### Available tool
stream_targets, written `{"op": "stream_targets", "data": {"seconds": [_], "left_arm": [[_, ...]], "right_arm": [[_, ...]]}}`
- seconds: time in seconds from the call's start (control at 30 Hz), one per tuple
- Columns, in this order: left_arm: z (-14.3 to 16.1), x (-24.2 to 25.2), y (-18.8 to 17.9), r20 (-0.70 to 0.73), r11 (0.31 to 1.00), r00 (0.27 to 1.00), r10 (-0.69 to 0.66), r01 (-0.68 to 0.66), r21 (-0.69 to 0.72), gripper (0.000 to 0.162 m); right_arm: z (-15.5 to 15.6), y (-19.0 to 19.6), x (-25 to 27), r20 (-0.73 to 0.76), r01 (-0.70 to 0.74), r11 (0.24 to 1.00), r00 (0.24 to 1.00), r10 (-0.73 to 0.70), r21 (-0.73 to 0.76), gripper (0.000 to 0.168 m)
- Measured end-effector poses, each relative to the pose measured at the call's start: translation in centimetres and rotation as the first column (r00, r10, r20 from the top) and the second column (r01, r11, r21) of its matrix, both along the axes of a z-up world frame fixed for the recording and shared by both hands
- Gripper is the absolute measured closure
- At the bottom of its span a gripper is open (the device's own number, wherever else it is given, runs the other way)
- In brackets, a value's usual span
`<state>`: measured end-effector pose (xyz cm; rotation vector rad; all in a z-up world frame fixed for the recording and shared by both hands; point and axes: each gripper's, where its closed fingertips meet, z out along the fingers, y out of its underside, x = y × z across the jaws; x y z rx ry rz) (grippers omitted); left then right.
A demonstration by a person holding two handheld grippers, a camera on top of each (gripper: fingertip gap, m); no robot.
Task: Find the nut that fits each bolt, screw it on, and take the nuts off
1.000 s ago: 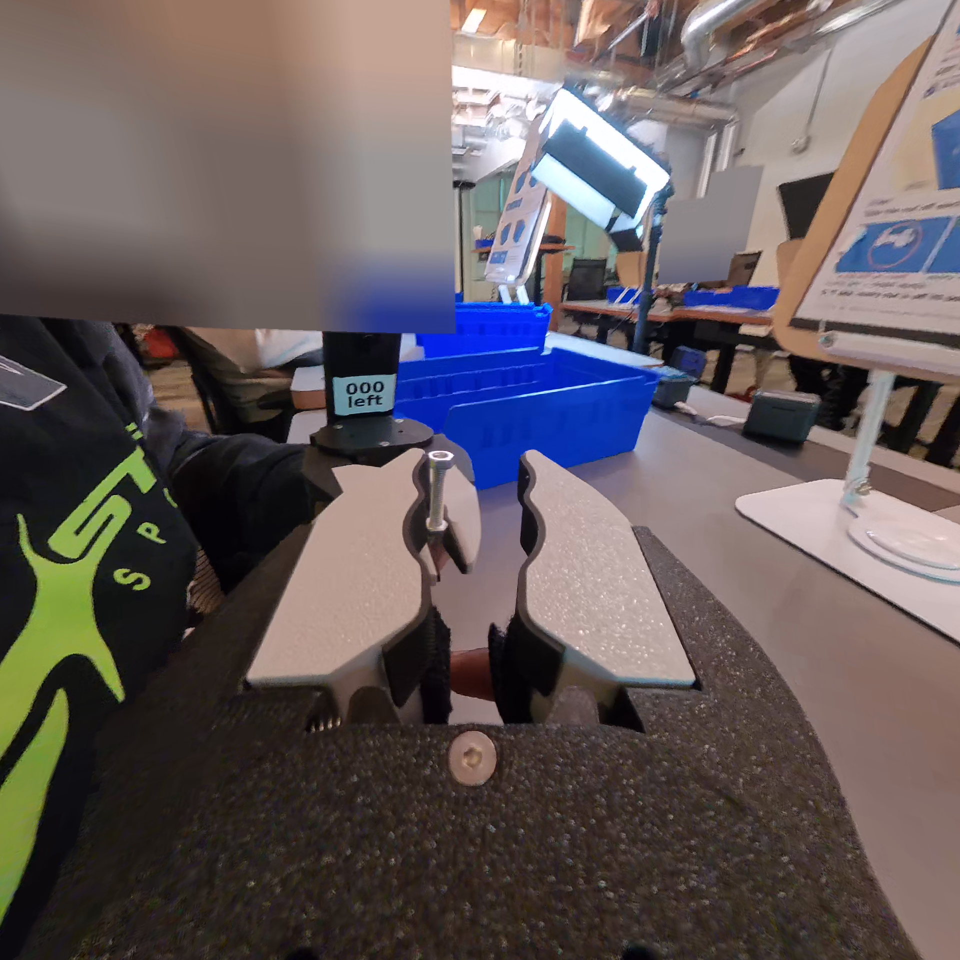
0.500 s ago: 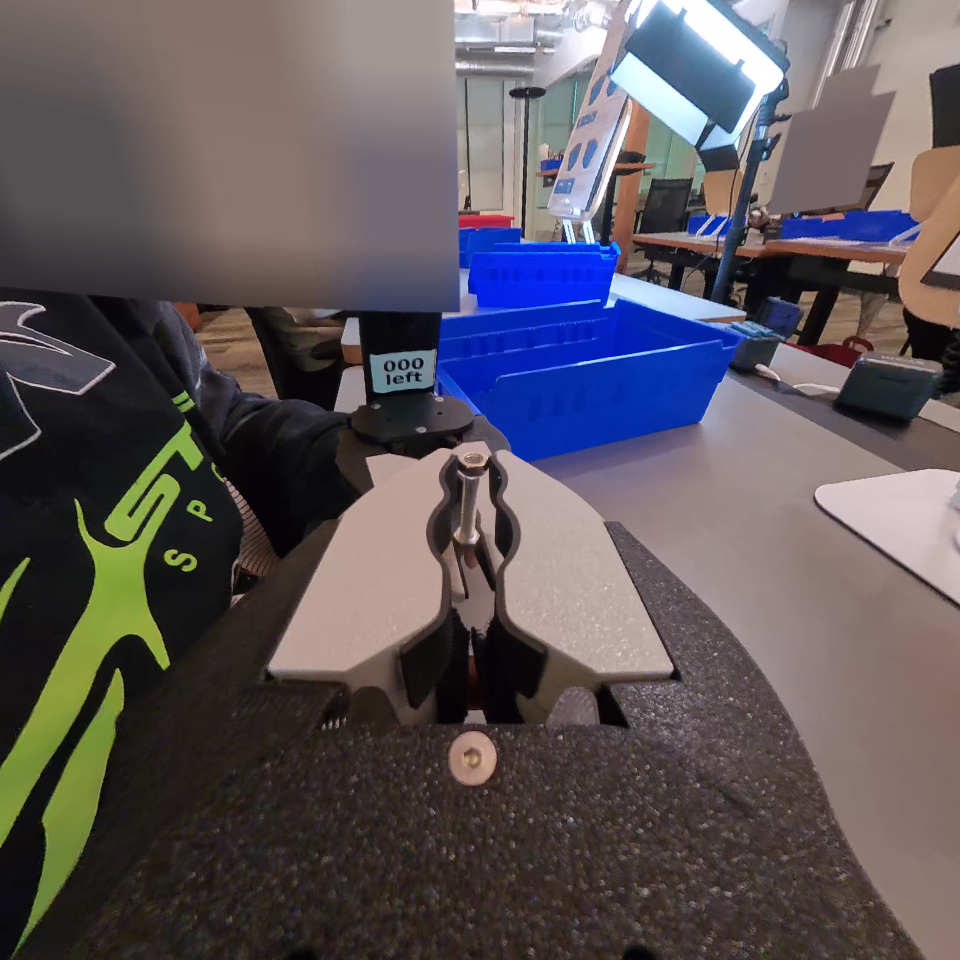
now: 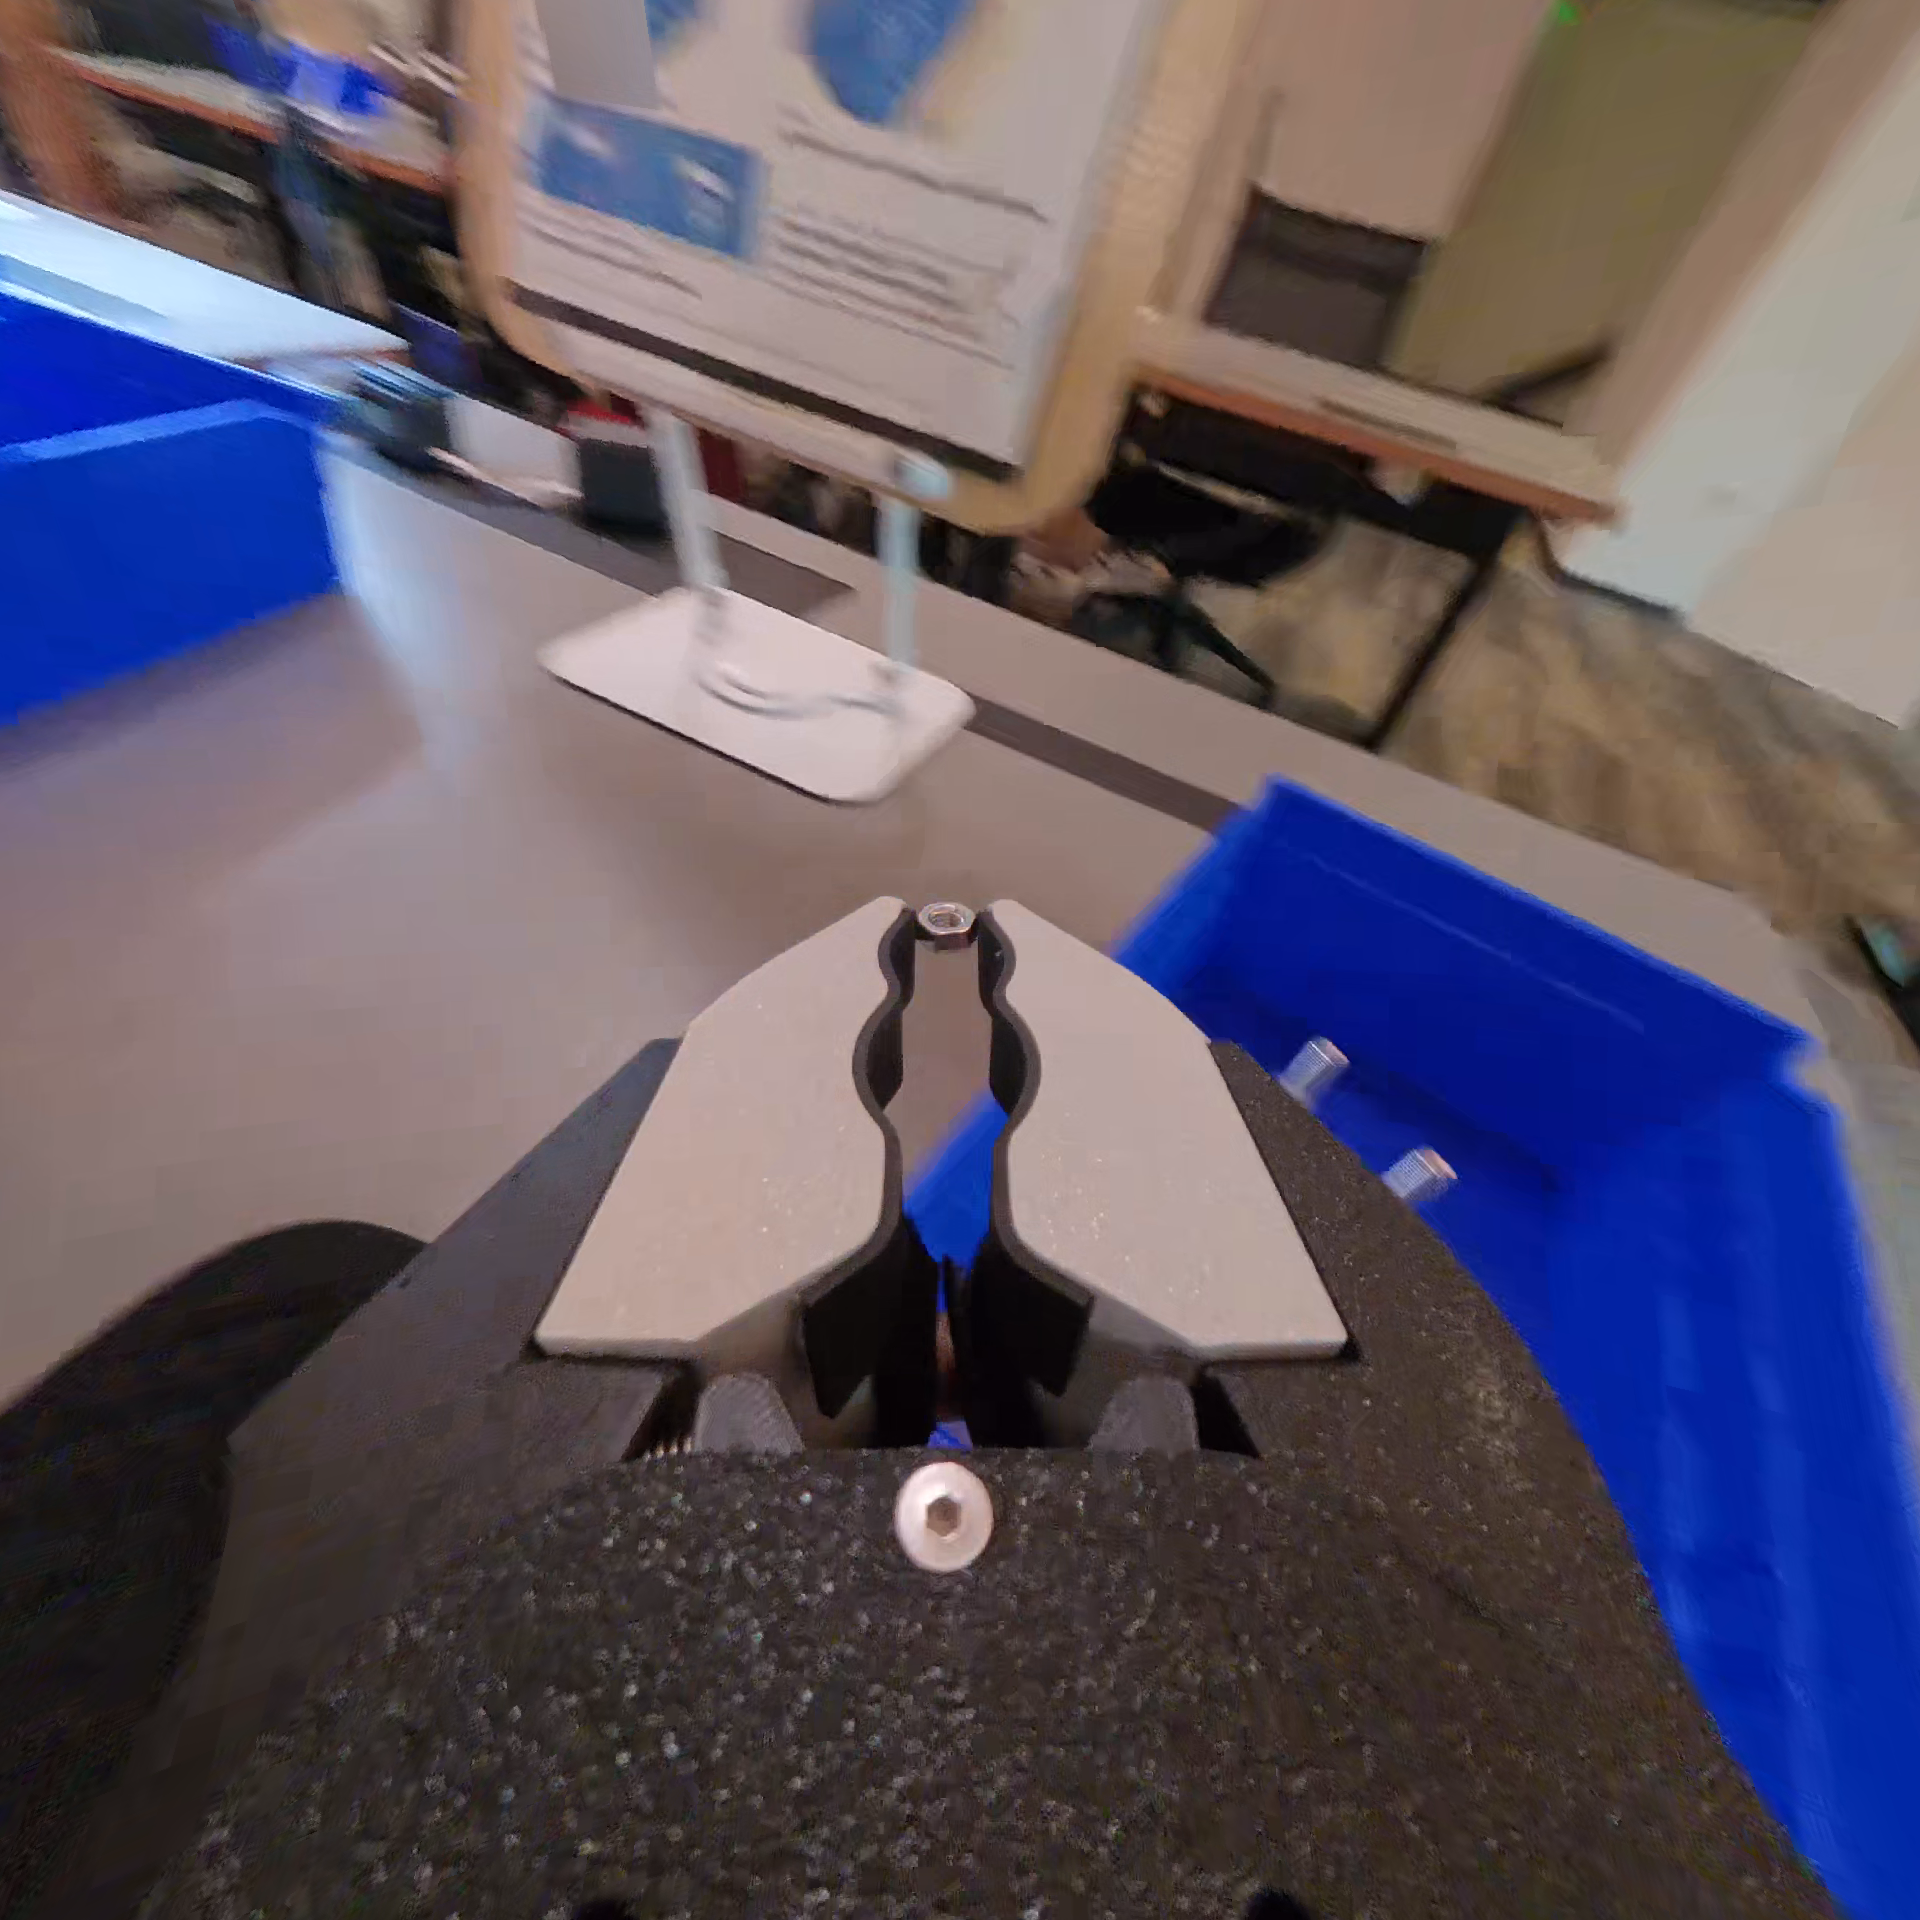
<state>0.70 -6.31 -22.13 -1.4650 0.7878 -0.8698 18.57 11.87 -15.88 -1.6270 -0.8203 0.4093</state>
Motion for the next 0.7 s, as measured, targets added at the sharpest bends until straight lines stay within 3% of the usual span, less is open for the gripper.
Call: {"op": "stream_targets", "data": {"seconds": [0.1,0.23,0.43,0.7], "left_arm": [[0.0,-0.1,0.1,0.001,1.0,1.0,0.006,-0.006,-0.001,0.152],[0.0,-0.1,0.2,0.005,1.0,1.0,0.01,-0.01,-0.001,0.152],[-0.1,-0.2,0.2,0.002,1.0,1.0,0.013,-0.013,-0.004,0.151],[-0.2,-0.2,0.3,0.001,1.0,1.0,0.015,-0.015,-0.01,0.151]], "right_arm": [[-2.5,2.9,4.4,0.075,0.148,0.982,0.987,-0.14,-0.114,0.157],[-7.2,5.3,7.5,0.205,0.272,0.915,0.954,-0.217,-0.299,0.156],[-13.1,7.1,8.0,0.381,0.347,0.782,0.912,-0.152,-0.518,0.156],[-16.1,7.9,8.6,0.486,0.42,0.69,0.867,-0.112,-0.59,0.156]]}}
